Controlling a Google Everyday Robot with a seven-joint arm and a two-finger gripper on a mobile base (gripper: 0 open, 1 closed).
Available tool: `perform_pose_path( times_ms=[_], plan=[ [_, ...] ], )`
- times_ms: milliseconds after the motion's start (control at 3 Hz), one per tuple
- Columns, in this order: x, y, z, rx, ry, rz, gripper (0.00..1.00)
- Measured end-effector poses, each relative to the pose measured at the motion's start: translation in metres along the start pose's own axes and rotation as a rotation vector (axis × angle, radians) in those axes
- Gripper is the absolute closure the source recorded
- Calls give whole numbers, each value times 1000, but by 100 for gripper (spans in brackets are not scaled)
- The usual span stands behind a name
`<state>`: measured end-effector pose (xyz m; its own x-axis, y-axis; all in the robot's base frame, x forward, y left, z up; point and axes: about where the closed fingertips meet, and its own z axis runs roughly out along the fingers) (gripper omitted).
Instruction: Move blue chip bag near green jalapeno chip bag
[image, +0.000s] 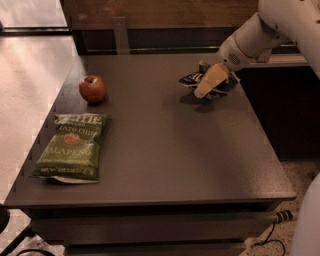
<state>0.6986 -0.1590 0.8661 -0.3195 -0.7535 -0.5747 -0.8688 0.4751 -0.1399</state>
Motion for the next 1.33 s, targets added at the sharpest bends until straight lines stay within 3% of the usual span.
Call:
perform_pose_path(
  times_ms=[333,667,1333],
  plan=[
    [7,0,24,-36,-31,45,16],
    [16,4,47,-78,-61,88,40],
    [12,3,42,-78,-61,88,86]
  ],
)
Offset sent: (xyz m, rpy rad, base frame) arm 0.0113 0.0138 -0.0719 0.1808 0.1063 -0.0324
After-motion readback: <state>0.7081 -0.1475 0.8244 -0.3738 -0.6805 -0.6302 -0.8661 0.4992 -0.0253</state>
